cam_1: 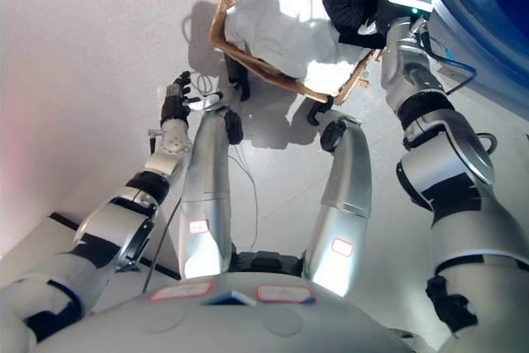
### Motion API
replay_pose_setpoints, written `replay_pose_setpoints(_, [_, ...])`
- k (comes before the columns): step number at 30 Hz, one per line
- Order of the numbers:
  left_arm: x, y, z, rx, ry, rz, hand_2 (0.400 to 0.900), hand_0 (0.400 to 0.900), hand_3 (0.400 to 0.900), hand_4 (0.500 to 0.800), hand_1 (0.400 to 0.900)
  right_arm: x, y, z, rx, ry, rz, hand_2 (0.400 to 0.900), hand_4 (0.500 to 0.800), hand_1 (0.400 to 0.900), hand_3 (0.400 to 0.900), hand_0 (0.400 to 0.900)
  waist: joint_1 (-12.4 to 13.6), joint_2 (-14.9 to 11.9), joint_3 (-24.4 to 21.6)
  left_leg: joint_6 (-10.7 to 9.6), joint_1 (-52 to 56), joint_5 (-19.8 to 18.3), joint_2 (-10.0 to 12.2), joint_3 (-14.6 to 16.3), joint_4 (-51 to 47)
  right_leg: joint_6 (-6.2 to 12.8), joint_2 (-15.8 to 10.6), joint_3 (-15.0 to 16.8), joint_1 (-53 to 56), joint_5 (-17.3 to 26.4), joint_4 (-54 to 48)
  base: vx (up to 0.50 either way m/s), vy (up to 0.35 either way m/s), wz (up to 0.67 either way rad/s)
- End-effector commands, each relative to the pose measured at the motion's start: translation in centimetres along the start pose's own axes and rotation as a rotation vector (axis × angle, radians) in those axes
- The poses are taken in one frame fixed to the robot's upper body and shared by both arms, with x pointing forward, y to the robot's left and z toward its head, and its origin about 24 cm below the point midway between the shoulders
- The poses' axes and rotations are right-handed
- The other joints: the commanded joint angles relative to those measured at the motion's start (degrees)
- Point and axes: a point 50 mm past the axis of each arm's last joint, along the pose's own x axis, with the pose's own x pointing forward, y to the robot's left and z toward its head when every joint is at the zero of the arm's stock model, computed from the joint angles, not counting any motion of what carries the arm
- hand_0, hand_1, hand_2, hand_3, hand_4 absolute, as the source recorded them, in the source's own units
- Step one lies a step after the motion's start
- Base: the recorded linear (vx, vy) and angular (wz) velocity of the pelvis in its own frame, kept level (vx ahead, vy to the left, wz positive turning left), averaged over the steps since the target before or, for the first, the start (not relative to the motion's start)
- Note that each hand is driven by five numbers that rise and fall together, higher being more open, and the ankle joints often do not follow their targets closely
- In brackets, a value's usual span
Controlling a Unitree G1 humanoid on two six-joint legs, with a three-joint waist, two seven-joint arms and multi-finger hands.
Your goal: Put the clothes in the basket into the washing machine.
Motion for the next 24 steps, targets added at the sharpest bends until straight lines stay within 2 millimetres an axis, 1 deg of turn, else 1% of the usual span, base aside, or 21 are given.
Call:
replay_pose_setpoints(1, [-3.1,-0.1,-6.2,0.051,0.145,0.007,0.9,0.9,0.9,0.8,0.9,0.1,-0.6,0.8,-0.022,-0.057,-0.074,0.9,0.8,0.9,0.9,0.9,1.3,1.3,-2.8,-0.9,0.9,-9.6,-2.9,0.0,3.1,5.81,1.7,3.3,0.4,0.8,-4.0,0.03,0.034,0.09])
replay_pose_setpoints(3, [-2.9,0.1,-6.0,0.04,0.136,0.009,0.9,0.9,0.9,0.8,0.9,0.4,-1.0,0.7,-0.01,-0.048,-0.07,0.9,0.8,0.9,0.9,0.9,1.6,1.2,-2.9,-0.9,1.0,-9.2,-3.2,0.0,2.2,5.79,1.7,3.4,0.5,0.7,-4.6,0.02,0.023,0.1])
replay_pose_setpoints(4, [-2.9,0.4,-6.0,0.036,0.13,0.011,0.9,0.9,0.9,0.8,0.9,0.8,-1.7,0.8,-0.02,-0.048,-0.078,0.9,0.8,0.9,0.9,0.9,2.0,1.4,-2.8,-0.8,0.8,-9.0,-3.5,-0.1,1.7,5.78,1.7,3.6,0.1,0.6,-4.6,0.01,0.007,0.13])
replay_pose_setpoints(7, [-2.5,0.4,-5.4,0.004,0.117,0.013,0.9,0.9,0.9,0.8,0.9,1.4,-2.9,0.5,-0.025,-0.029,-0.095,0.9,0.8,0.9,0.9,0.9,2.5,1.7,-2.4,-0.7,-0.6,-9.0,-4.1,-0.3,1.7,5.71,1.3,4.2,-1.4,0.3,-4.1,0.0,0.022,0.1])
replay_pose_setpoints(8, [-2.5,0.4,-5.3,0.004,0.117,0.013,0.9,0.9,0.9,0.8,0.9,1.4,-2.9,0.5,-0.025,-0.029,-0.095,0.9,0.8,0.9,0.9,0.9,2.5,1.7,-2.4,-0.7,-0.7,-9.0,-4.2,-0.3,1.7,5.71,1.3,4.2,-1.5,0.3,-4.0,-0.01,0.047,0.03])
replay_pose_setpoints(9, [-2.3,0.4,-4.9,-0.022,0.108,0.016,0.9,0.9,0.9,0.8,0.9,1.8,-4.0,0.1,-0.016,-0.006,-0.116,0.9,0.8,0.9,0.9,0.9,2.9,2.0,-2.2,-0.4,-2.2,-9.3,-4.6,-0.2,2.8,5.66,0.9,4.6,-3.2,-0.1,-2.6,-0.01,0.051,-0.01])
replay_pose_setpoints(10, [-2.4,0.4,-4.8,-0.034,0.097,0.013,0.9,0.9,0.9,0.8,0.9,2.0,-4.4,0.0,-0.018,-0.003,-0.124,0.9,0.8,0.9,0.9,0.9,3.1,2.1,-1.9,-0.4,-3.0,-9.4,-4.8,-0.4,3.6,5.58,0.8,4.8,-4.1,-0.2,-1.7,0.0,0.058,0.01])
replay_pose_setpoints(11, [-2.6,0.4,-5.1,-0.04,0.1,0.008,0.9,0.9,0.9,0.8,0.9,2.1,-4.8,-0.2,-0.018,0.005,-0.129,0.9,0.8,0.9,0.9,0.9,3.2,2.1,-1.9,-0.3,-3.8,-9.8,-5.0,-0.4,4.7,5.55,0.7,5.1,-5.1,-0.6,-0.7,0.0,0.0,0.0])
replay_pose_setpoints(12, [-2.6,0.4,-5.1,-0.04,0.101,0.008,0.9,0.9,0.9,0.8,0.9,2.1,-4.8,-0.2,-0.018,0.005,-0.129,0.9,0.8,0.9,0.9,0.9,3.2,2.1,-2.0,-0.2,-4.0,-9.9,-5.0,-0.4,4.8,5.56,0.7,5.2,-5.2,-0.6,-0.6,0.0,0.039,0.02])
replay_pose_setpoints(13, [-3.1,0.5,-5.7,-0.051,0.111,0.007,0.9,0.9,0.9,0.8,0.9,2.2,-5.3,-1.0,-0.007,0.032,-0.139,0.9,0.8,0.9,0.9,0.9,3.4,2.4,-1.7,0.0,-5.2,-10.5,-5.2,-0.5,6.9,5.35,0.4,5.9,-6.5,-1.1,1.3,-0.01,0.038,0.0])
replay_pose_setpoints(14, [-3.1,0.5,-5.7,-0.058,0.113,0.007,0.9,0.9,0.9,0.8,0.9,2.2,-5.5,-1.4,0.002,0.048,-0.138,0.9,0.8,0.9,0.9,0.9,3.5,2.5,-1.8,0.0,-5.7,-10.8,-5.4,-0.5,7.8,5.25,0.3,6.1,-7.2,-1.3,2.1,-0.01,0.04,0.01])
replay_pose_setpoints(15, [-3.2,0.6,-5.7,-0.061,0.11,0.011,0.9,0.9,0.9,0.8,0.9,2.2,-5.6,-1.7,0.009,0.061,-0.137,0.769,0.721,0.769,0.769,0.769,3.6,2.6,-1.9,0.1,-6.4,-11.1,-5.6,-0.5,8.7,5.17,0.2,6.3,-7.9,-1.5,2.9,0.0,0.0,0.0])
replay_pose_setpoints(16, [-3.2,0.7,-5.8,-0.064,0.111,0.011,0.9,0.9,0.9,0.8,0.9,2.2,-5.8,-2.2,0.011,0.08,-0.137,0.42,0.512,0.42,0.42,0.42,3.7,2.7,-1.8,0.1,-6.6,-11.2,-5.6,-0.5,9.1,5.06,0.2,6.4,-8.3,-1.6,3.4,0.0,0.0,0.0])
replay_pose_setpoints(17, [-3.2,0.7,-5.8,-0.069,0.111,0.012,0.9,0.9,0.9,0.8,0.9,2.2,-5.9,-2.3,0.021,0.086,-0.143,0.4,0.5,0.4,0.4,0.4,3.7,2.8,-1.8,0.1,-6.7,-11.3,-5.6,-0.4,9.2,4.97,0.2,6.5,-8.4,-1.6,3.6,0.0,0.0,0.0])
replay_pose_setpoints(19, [-3.2,0.8,-5.8,-0.074,0.111,0.015,0.9,0.9,0.9,0.8,0.9,2.1,-5.8,-2.6,0.044,0.102,-0.137,0.4,0.5,0.4,0.4,0.4,3.6,2.8,-1.9,0.1,-6.5,-11.0,-5.5,-0.2,8.8,4.96,0.3,6.5,-8.3,-1.4,3.3,0.01,0.017,-0.04])
replay_pose_setpoints(22, [-3.1,0.9,-6.0,-0.074,0.126,0.019,0.9,0.9,0.9,0.8,0.9,2.0,-5.4,-2.5,0.06,0.107,-0.132,0.4,0.5,0.4,0.4,0.4,3.3,2.7,-2.2,0.0,-5.6,-10.4,-5.6,-0.1,7.7,5.03,0.5,6.3,-7.3,-0.9,2.3,0.0,-0.004,-0.01])
replay_pose_setpoints(24, [-3.0,1.2,-6.3,-0.074,0.141,0.034,0.9,0.9,0.9,0.8,0.9,2.0,-5.5,-2.4,0.078,0.109,-0.138,0.4,0.5,0.4,0.4,0.4,3.2,2.6,-2.3,0.0,-4.6,-10.0,-5.6,0.0,6.6,5.06,0.9,6.2,-6.4,-0.3,1.3,0.0,-0.002,-0.07])
